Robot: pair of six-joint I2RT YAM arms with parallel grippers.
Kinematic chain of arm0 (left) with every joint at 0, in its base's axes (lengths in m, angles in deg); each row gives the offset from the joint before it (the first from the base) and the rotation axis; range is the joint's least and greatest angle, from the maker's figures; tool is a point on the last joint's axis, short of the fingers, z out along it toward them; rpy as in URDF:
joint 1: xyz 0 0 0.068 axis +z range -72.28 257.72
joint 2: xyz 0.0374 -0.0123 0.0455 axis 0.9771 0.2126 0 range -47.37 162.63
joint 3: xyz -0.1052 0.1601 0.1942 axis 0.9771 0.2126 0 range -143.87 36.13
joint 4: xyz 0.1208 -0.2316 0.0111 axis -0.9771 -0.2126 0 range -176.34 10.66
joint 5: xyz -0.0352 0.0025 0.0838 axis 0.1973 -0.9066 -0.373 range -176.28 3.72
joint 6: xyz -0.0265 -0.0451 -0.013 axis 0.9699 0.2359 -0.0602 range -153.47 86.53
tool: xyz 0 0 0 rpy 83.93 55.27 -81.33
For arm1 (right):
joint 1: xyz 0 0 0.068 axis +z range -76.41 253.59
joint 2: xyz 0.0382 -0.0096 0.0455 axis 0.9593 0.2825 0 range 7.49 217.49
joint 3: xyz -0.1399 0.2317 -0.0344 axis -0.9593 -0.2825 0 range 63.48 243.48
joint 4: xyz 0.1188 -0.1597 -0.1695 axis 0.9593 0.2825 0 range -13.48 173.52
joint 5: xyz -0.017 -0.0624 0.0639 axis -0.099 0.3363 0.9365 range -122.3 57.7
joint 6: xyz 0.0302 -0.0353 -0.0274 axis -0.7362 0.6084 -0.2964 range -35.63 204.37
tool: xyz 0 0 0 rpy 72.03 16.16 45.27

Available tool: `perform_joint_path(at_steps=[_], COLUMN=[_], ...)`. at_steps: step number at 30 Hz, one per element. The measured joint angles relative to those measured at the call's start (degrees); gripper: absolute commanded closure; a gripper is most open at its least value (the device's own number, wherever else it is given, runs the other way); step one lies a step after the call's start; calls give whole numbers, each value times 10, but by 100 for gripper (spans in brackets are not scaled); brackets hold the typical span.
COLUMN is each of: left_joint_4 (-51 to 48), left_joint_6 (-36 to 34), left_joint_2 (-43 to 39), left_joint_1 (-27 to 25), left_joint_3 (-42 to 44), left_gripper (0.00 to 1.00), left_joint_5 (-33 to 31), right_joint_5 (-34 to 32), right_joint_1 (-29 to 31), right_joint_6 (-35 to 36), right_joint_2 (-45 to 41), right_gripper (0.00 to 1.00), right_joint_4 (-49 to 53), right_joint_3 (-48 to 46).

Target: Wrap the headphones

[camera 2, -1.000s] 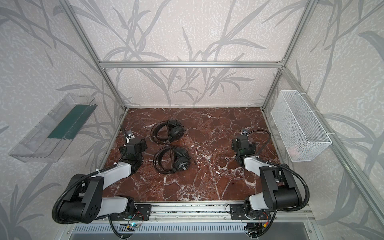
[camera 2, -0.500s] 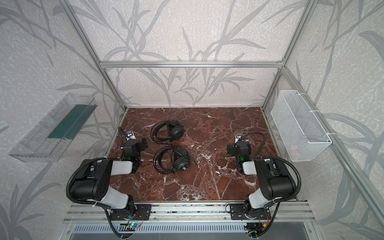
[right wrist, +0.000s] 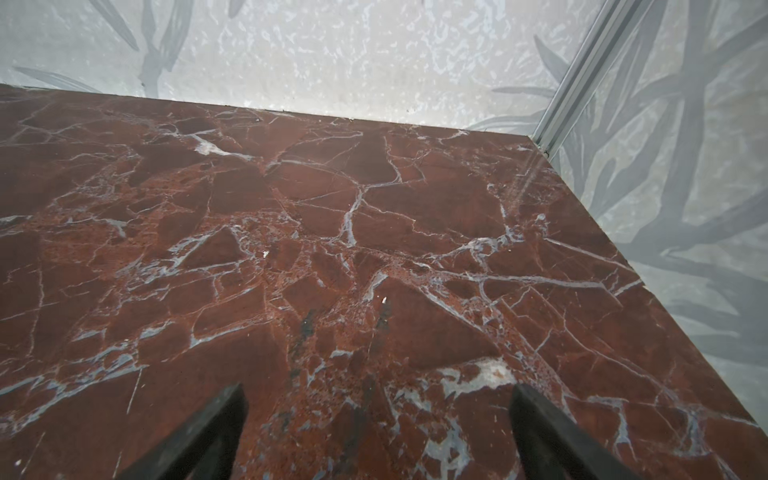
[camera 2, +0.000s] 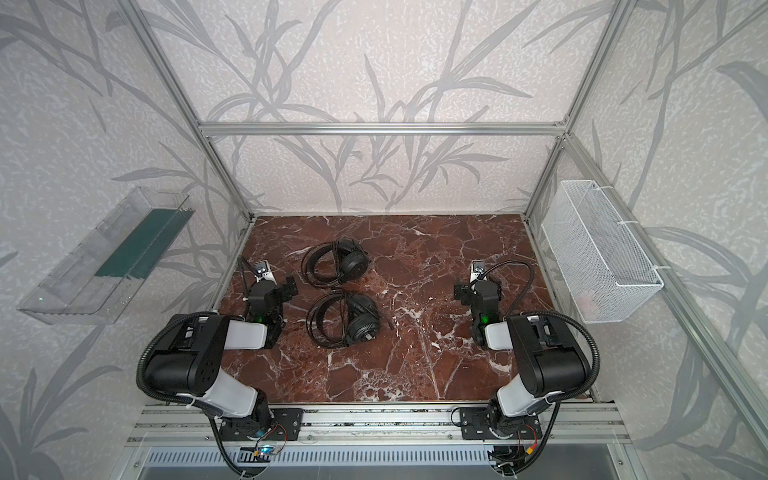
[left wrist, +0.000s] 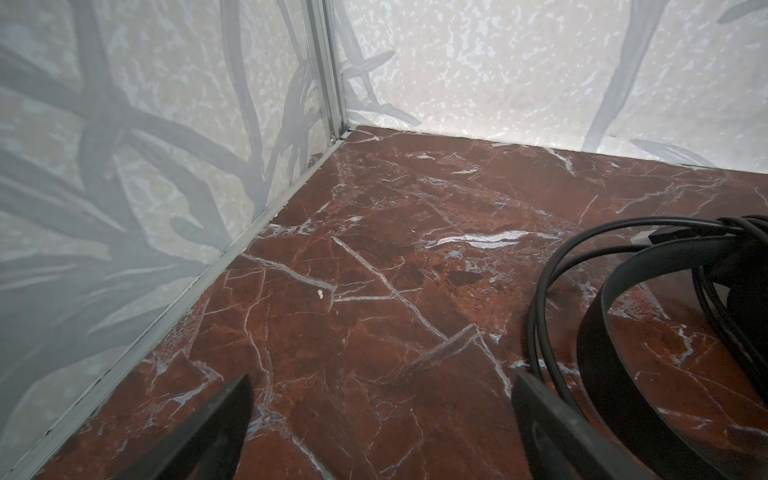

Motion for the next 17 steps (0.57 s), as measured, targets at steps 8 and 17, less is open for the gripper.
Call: perform_joint_path(at_steps=[8,17], left_joint_4=[3,3], left_joint_6=[0,-1], left_joint_2=[0,0], left_joint_1=[0,0], left_joint_3=[0,0], left_gripper=[1,1], left_joint_5=[0,0], right_joint_5=[7,7], right_joint_1=[0,0], right_joint_6=[6,6], right_joint_2=[1,1], right_gripper=[1,1], right_joint_4=[-6,-7], right_joint_3=[0,0])
